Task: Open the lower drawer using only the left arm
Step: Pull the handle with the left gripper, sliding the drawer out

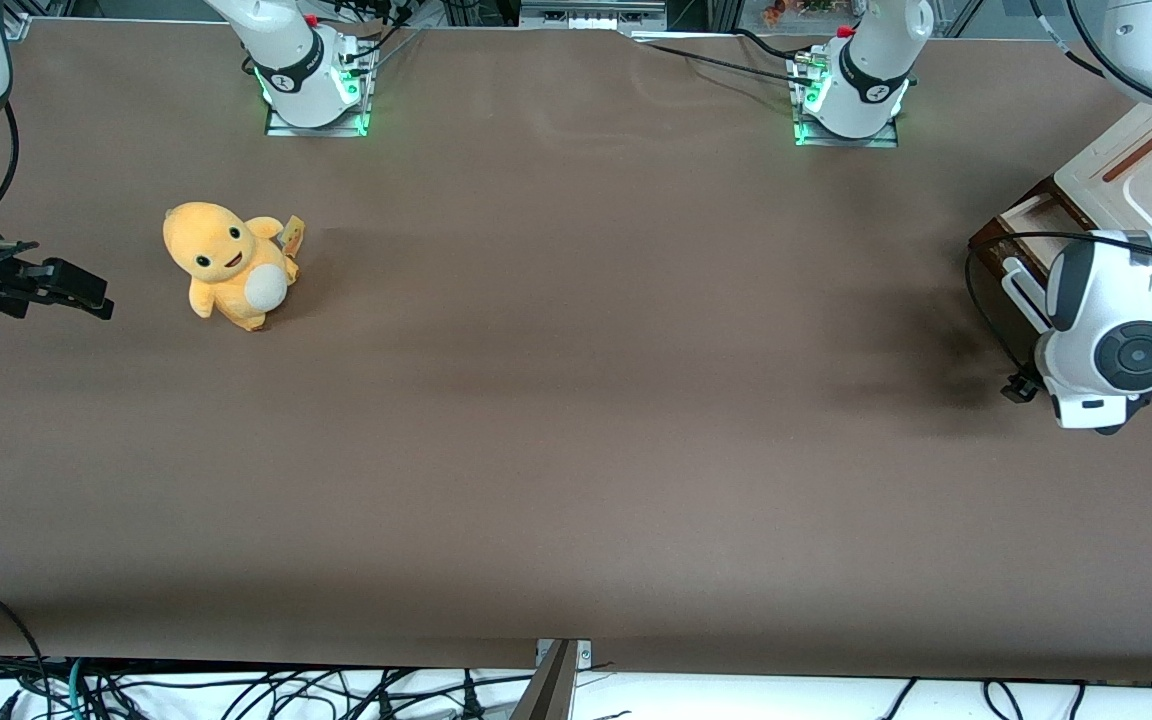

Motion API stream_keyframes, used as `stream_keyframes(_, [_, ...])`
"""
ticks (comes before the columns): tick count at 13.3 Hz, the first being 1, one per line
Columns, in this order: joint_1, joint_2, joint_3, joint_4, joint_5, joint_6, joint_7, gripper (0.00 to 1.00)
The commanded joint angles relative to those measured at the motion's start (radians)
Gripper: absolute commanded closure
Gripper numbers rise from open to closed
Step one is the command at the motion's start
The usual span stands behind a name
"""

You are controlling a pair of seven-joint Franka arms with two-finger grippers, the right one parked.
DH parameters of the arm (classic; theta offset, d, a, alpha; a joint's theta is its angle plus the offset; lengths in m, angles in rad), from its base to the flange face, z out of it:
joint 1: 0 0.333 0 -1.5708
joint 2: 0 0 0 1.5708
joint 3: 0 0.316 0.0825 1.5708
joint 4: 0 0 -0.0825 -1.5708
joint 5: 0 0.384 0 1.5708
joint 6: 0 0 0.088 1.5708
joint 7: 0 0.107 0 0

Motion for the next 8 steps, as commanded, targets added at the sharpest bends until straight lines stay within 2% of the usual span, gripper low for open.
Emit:
stream_keyframes(1, [-0.005,0.015,-0.003,0.127,-0.008,-0.115,0.075,0.0])
stream_keyframes(8, [0.004,-0.017,-0.178,0.205,-0.086,-0.164,0.078,0.0])
